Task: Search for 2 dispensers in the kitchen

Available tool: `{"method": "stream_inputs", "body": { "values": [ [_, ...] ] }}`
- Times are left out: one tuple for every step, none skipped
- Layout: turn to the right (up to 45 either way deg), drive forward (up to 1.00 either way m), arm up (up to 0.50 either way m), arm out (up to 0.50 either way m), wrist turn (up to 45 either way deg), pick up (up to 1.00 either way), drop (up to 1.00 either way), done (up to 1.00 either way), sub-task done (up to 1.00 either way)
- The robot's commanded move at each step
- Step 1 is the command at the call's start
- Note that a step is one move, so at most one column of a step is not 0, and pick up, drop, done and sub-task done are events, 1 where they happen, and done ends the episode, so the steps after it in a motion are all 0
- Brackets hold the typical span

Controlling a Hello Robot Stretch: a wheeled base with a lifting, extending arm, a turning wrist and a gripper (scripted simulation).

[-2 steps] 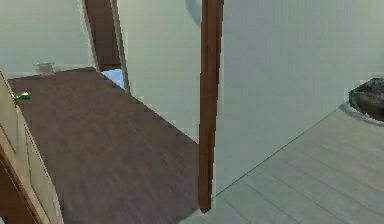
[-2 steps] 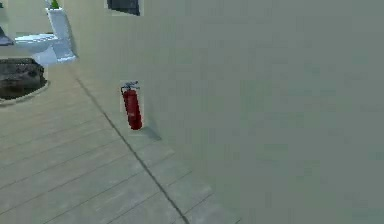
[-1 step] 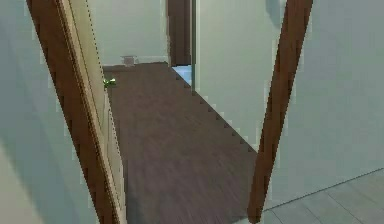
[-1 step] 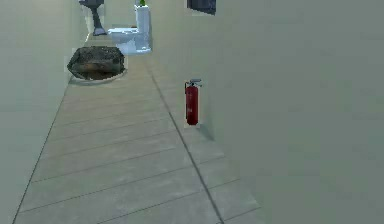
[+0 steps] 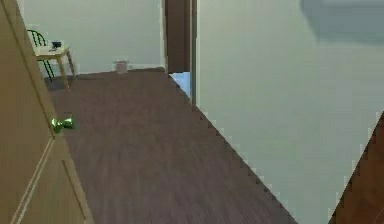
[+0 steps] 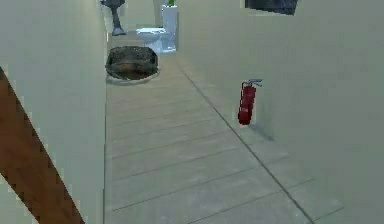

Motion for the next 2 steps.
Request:
{"method": "stream_inputs", "body": {
  "values": [
    [-6.0,0.00,0.00,0.00,0.0,0.00,0.00,0.00,0.00],
    [0.0,1.00,0.00,0.00,0.0,0.00,0.00,0.00,0.00]
  ]
}}
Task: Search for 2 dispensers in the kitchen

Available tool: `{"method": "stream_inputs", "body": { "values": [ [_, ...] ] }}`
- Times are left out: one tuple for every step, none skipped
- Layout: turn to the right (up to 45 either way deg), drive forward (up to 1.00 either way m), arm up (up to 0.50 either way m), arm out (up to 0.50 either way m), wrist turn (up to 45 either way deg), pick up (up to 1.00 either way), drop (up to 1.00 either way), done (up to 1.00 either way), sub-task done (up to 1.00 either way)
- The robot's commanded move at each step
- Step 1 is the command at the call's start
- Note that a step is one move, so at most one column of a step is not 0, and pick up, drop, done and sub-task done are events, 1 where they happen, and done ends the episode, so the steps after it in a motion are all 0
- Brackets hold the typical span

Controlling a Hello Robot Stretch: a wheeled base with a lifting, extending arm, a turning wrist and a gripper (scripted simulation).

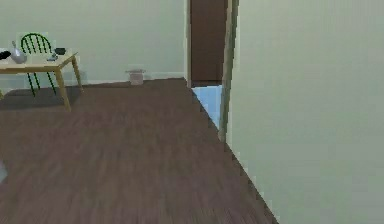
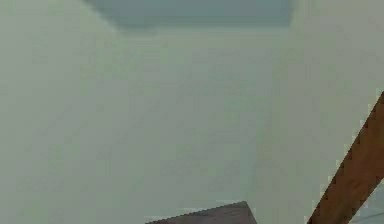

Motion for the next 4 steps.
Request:
{"method": "stream_inputs", "body": {
  "values": [
    [0.0,1.00,0.00,0.00,0.0,0.00,0.00,0.00,0.00],
    [0.0,1.00,0.00,0.00,0.0,0.00,0.00,0.00,0.00],
    [-9.0,0.00,0.00,0.00,0.0,0.00,0.00,0.00,0.00],
    [0.0,0.20,0.00,0.00,0.0,0.00,0.00,0.00,0.00]
  ]
}}
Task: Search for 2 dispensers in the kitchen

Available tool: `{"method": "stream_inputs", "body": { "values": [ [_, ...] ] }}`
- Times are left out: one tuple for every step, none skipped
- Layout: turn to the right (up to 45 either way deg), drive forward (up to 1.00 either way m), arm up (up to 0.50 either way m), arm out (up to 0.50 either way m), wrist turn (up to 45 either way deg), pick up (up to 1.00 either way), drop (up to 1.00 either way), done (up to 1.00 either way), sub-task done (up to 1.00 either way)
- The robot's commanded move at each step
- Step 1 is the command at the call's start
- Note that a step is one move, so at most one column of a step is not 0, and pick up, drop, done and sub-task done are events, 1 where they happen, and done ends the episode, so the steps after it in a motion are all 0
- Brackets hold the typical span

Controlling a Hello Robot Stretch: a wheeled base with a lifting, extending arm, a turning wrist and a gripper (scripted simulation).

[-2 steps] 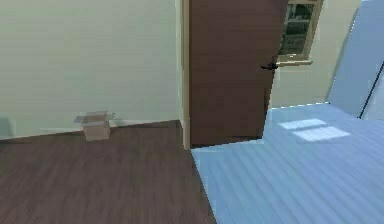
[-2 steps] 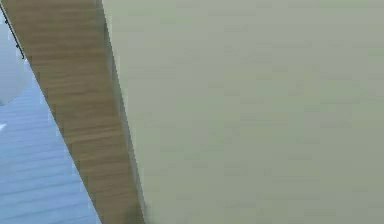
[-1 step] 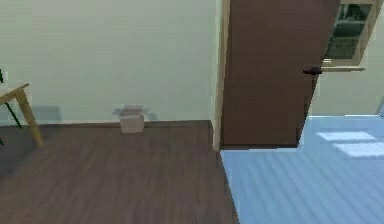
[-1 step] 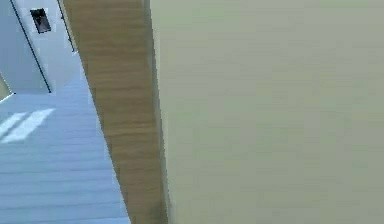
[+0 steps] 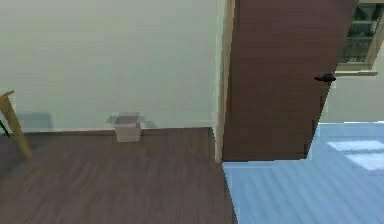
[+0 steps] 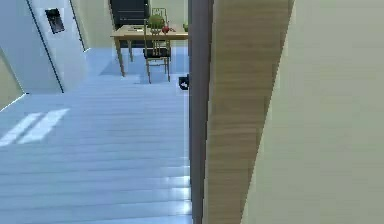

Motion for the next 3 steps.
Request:
{"method": "stream_inputs", "body": {
  "values": [
    [45.0,0.00,0.00,0.00,0.0,0.00,0.00,0.00,0.00],
    [6.0,0.00,0.00,0.00,0.0,0.00,0.00,0.00,0.00],
    [0.0,1.00,0.00,0.00,0.0,0.00,0.00,0.00,0.00]
  ]
}}
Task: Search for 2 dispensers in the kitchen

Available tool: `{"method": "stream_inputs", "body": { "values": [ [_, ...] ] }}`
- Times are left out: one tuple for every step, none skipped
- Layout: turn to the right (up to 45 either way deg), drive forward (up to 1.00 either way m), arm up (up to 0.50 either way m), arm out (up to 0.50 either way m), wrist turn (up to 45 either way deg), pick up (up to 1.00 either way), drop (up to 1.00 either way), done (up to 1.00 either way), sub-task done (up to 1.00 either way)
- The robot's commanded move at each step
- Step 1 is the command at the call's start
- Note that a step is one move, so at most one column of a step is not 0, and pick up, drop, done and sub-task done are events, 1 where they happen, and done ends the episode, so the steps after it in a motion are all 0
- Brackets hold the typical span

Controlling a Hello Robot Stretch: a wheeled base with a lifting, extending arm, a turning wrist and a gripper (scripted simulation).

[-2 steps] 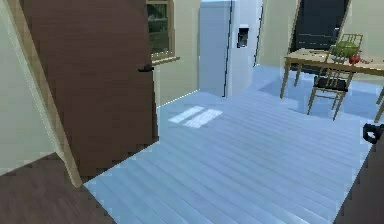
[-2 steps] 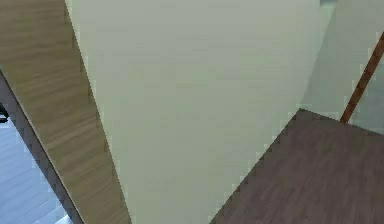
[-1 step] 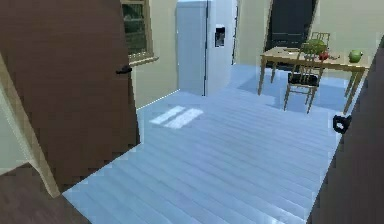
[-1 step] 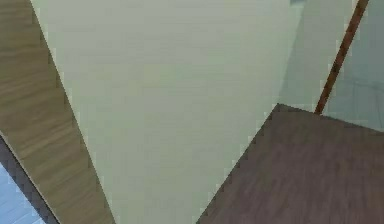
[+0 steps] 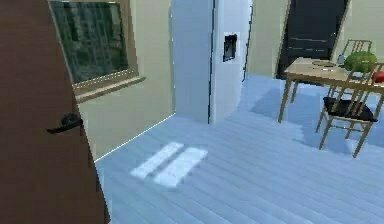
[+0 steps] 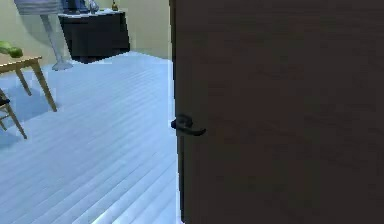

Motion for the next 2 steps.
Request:
{"method": "stream_inputs", "body": {
  "values": [
    [30.0,0.00,0.00,0.00,0.0,0.00,0.00,0.00,0.00],
    [0.0,0.05,0.00,0.00,0.0,0.00,0.00,0.00,0.00]
  ]
}}
